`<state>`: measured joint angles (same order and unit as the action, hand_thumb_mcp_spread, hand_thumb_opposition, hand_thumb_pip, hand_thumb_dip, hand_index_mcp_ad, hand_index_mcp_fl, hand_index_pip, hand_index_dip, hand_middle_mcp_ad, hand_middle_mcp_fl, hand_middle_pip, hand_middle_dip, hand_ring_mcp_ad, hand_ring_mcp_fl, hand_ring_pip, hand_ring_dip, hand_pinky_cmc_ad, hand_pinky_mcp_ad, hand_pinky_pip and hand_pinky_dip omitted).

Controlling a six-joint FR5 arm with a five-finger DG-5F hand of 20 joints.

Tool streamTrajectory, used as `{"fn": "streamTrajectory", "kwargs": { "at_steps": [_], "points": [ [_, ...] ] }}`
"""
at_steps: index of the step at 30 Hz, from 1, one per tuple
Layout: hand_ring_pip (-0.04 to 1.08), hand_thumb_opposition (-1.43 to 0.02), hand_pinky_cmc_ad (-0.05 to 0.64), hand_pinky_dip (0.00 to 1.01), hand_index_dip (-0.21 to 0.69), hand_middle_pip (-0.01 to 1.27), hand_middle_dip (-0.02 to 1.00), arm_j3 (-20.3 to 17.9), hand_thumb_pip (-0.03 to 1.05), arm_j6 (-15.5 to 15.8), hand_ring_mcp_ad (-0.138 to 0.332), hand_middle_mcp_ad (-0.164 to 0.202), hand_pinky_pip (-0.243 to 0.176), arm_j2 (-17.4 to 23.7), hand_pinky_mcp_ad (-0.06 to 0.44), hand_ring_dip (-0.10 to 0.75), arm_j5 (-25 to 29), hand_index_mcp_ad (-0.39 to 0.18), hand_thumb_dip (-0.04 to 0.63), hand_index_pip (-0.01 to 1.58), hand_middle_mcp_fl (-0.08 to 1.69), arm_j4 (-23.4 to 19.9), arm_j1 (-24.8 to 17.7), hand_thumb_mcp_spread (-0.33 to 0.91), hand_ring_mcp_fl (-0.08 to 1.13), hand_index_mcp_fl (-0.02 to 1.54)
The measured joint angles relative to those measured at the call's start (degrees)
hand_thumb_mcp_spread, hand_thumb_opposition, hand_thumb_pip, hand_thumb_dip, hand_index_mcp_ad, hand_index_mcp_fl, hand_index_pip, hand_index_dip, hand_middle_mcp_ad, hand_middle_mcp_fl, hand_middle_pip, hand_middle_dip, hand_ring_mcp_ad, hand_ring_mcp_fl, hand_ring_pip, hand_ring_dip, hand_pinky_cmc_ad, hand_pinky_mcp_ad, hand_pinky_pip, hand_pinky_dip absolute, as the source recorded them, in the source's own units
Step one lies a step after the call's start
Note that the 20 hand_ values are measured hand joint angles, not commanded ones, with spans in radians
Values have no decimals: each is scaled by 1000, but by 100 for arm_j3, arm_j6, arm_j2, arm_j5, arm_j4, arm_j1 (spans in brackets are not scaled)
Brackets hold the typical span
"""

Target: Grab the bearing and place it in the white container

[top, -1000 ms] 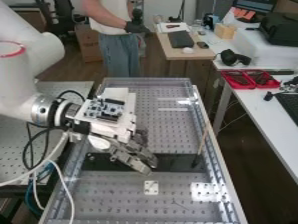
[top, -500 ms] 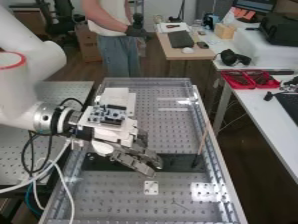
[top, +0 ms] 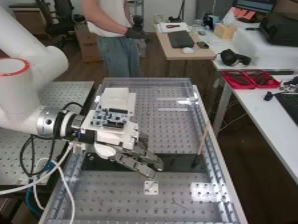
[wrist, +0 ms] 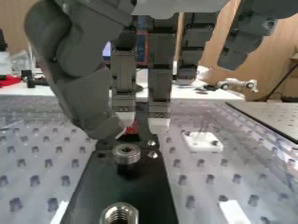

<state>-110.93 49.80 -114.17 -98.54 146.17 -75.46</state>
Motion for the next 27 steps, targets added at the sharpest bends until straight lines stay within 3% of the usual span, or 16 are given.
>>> {"fn": "streamTrajectory", "kwargs": {
  "at_steps": [10,19,27],
  "points": [
    [96,-848,312,178,70,494,686,-109,611,31,68,51,-75,-24,250,545,55,-115,346,1203,572,-22,-2,527,164,290],
    [101,-848,312,178,73,525,735,-329,593,-129,68,47,-75,49,227,579,171,-115,319,1285,560,-419,-76,543,164,290],
    [175,-848,302,178,75,571,763,-377,585,-157,51,47,-75,66,230,593,266,-113,316,1302,550,-445,-112,539,162,291]
  ]
}}
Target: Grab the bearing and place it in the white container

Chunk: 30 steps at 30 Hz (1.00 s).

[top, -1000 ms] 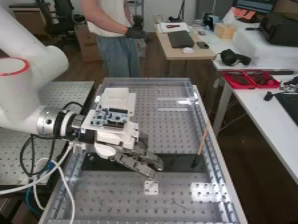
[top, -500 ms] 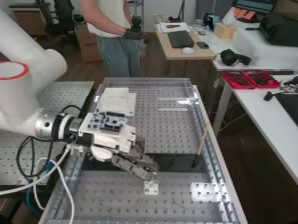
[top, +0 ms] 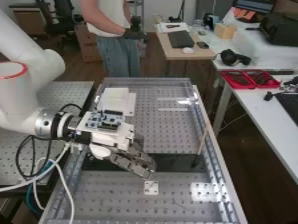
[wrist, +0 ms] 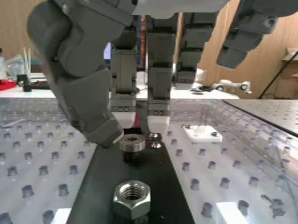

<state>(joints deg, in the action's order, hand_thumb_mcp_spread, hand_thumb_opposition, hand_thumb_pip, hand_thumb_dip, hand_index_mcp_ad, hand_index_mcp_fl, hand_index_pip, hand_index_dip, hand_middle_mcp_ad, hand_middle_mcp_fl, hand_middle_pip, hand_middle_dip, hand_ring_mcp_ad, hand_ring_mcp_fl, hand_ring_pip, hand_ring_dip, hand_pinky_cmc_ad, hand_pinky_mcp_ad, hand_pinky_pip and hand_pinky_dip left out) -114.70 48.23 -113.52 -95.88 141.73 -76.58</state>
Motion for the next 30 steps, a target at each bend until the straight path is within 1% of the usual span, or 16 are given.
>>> {"fn": "streamTrajectory", "kwargs": {
  "at_steps": [1,2,3,6,7,9,11,14,20,24,28,30],
  "points": [
    [182,-848,297,178,73,578,764,-9,585,4,51,47,-75,5,227,593,9,-113,316,1304,506,-8,-4,557,162,272],
    [201,-848,297,178,73,588,764,-12,585,4,51,47,-75,7,227,593,12,-113,316,1304,518,-10,-5,557,166,258],
    [197,-848,297,178,75,585,764,-15,585,1,51,47,-75,10,227,593,16,-113,316,1285,494,-12,-7,557,166,253],
    [197,-848,298,178,75,604,764,-27,585,-32,51,47,-75,30,227,593,39,-113,316,1265,501,-22,-7,557,164,175],
    [197,-848,298,178,75,604,764,-30,585,-27,51,47,-75,35,227,593,40,-112,316,1265,476,-27,-7,557,155,162],
    [201,-848,295,178,75,604,764,-38,585,-36,54,45,-75,47,227,593,38,-112,316,1265,485,-46,-6,557,150,161],
    [197,-843,295,178,75,604,764,-49,585,-64,51,49,-75,62,227,593,25,-110,316,1271,485,-75,-7,557,136,222],
    [197,-843,295,178,75,595,764,-65,585,-77,54,49,-75,82,227,593,20,-112,316,1183,445,-102,-17,557,133,354],
    [197,-843,295,178,75,595,764,-63,585,-95,54,45,-75,77,227,593,43,-106,316,1045,428,-94,-43,557,133,492],
    [197,-843,295,178,75,595,764,-58,585,-78,54,45,-75,71,227,593,48,-106,316,984,429,-81,-58,557,136,541],
    [194,-843,295,178,75,595,764,-54,585,-99,51,49,-75,72,227,593,68,-106,316,873,429,-83,-69,557,136,593],
    [199,-843,295,178,75,595,764,-56,585,-96,51,49,-75,73,227,593,74,-106,316,813,429,-81,-71,557,126,586]
  ]
}}
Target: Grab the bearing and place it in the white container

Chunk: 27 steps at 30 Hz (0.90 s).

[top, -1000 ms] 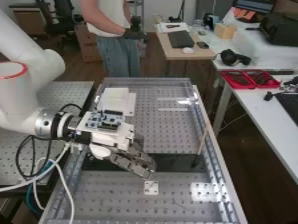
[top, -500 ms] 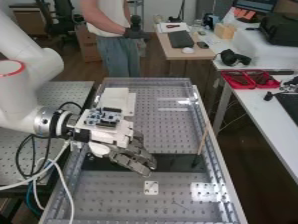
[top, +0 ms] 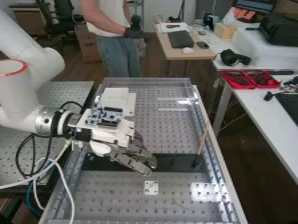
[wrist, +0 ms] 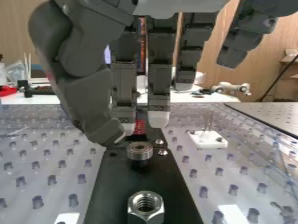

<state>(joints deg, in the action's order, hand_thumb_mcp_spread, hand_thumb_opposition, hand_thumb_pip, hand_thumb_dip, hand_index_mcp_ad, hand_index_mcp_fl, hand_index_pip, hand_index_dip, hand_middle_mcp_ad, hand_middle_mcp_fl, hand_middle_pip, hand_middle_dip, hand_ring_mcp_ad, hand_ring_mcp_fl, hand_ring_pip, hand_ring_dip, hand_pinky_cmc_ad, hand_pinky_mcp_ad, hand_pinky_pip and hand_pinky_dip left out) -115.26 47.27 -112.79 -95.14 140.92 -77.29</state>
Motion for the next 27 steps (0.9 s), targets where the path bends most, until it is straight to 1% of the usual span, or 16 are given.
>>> {"fn": "streamTrajectory", "kwargs": {
  "at_steps": [4,5,8,12,13,17,21,23,27],
  "points": [
    [211,-843,295,178,75,595,764,-5,585,-1,52,49,-75,3,227,593,28,-112,316,675,428,-20,-4,557,126,586],
    [211,-843,295,178,75,595,764,-5,588,-6,52,49,-75,3,227,593,31,-105,316,658,429,-17,-4,557,126,592],
    [213,-843,295,178,75,592,764,-1,590,-14,52,49,-75,-1,230,593,34,-108,316,611,429,3,-3,557,126,574],
    [202,-843,295,178,68,565,764,6,593,6,52,49,-75,-17,227,593,33,-108,316,593,445,24,1,557,126,569],
    [201,-843,295,178,82,553,764,9,595,21,52,49,-75,-28,227,593,30,-108,316,611,443,26,4,557,126,574],
    [197,-843,295,178,82,545,764,9,595,34,52,51,-75,-56,230,593,22,-105,316,674,459,15,13,557,126,574],
    [201,-843,295,178,82,532,764,2,595,54,56,40,-75,-78,227,593,14,-110,316,744,508,-37,19,557,131,571],
    [178,-843,295,178,82,531,764,-2,595,73,56,44,-75,-87,227,593,16,-112,316,787,510,-49,21,557,168,559],
    [178,-843,295,178,77,531,764,-1,595,74,56,40,-75,-114,227,593,24,-112,316,895,527,-62,34,557,164,506]
  ]
}}
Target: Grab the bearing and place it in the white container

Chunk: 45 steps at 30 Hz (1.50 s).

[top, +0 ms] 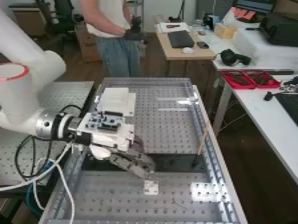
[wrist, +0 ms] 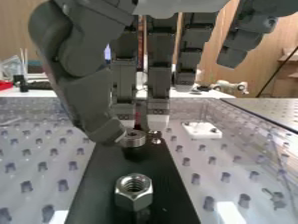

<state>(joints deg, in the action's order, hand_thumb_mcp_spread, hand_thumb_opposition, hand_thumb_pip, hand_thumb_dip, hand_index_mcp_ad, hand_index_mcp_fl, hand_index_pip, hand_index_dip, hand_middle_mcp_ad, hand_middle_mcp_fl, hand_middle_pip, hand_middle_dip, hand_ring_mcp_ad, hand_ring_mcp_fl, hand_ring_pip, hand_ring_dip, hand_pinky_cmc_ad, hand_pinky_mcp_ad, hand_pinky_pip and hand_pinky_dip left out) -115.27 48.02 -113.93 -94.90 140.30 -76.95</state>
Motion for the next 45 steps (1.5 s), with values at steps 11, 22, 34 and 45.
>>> {"fn": "streamTrajectory", "kwargs": {
  "at_steps": [11,22,34,45],
  "points": [
    [180,-843,295,178,73,541,764,-7,585,-15,51,44,-75,-51,229,593,-17,-113,316,1131,539,-106,5,557,199,405],
    [185,-843,295,176,54,557,764,-22,585,-38,51,31,-75,-84,229,606,4,-113,316,1171,560,-148,2,571,213,354],
    [190,-843,295,176,49,567,761,-50,585,-70,42,35,-75,-113,229,606,43,-113,316,1178,585,-257,-55,571,215,354],
    [194,-843,298,176,24,565,764,-111,585,-15,37,31,-75,-137,227,606,77,-117,316,1178,588,-371,-36,571,234,342]
  ]
}}
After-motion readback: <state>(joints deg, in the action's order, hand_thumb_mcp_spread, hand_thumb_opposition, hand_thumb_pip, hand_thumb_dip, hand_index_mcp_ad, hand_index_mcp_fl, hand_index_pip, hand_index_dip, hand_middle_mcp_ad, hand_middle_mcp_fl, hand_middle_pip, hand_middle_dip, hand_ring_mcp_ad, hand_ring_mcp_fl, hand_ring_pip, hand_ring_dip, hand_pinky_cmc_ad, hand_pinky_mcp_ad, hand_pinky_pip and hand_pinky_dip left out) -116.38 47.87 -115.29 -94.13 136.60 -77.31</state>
